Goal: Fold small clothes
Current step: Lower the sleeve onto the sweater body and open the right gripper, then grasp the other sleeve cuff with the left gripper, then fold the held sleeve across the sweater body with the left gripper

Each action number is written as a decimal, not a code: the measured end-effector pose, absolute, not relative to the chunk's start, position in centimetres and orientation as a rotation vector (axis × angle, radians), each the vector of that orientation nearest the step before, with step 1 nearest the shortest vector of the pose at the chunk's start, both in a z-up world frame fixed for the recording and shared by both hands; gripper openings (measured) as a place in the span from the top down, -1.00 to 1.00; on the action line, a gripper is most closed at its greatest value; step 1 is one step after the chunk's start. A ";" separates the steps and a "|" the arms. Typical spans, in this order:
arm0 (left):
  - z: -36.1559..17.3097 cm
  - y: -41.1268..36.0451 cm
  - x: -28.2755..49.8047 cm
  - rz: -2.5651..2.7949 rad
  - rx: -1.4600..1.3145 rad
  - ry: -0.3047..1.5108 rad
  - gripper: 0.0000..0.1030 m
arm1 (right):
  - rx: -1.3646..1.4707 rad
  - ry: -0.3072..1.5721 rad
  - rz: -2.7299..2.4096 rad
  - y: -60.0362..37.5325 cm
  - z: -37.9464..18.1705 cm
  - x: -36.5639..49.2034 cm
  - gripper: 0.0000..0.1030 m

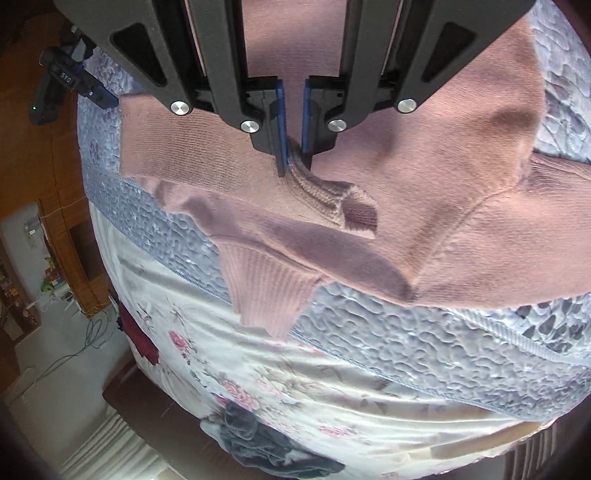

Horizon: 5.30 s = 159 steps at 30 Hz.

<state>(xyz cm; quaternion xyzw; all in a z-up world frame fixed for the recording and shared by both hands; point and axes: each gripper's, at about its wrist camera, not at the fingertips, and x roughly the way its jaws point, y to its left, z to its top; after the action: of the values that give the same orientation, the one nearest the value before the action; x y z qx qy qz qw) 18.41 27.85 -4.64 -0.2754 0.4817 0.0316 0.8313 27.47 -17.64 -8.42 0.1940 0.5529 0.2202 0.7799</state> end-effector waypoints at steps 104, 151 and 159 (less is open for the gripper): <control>-7.7 63.8 -5.7 0.661 -0.788 0.741 0.24 | -0.085 1.331 0.746 9.8 -12.0 19.0 -0.04; -2.4 41.7 11.4 0.032 -0.602 0.700 0.86 | -0.016 1.334 0.691 5.0 -11.8 18.5 -0.12; -9.3 40.0 12.1 0.058 -0.626 0.857 0.82 | -0.010 1.344 0.705 4.8 -12.3 18.7 -0.14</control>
<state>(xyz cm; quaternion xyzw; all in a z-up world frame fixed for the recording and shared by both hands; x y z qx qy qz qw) 12.11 40.04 -9.26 -0.2987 0.4084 0.0276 0.8621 18.72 4.84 -12.33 -0.0047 0.6095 0.3197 0.7254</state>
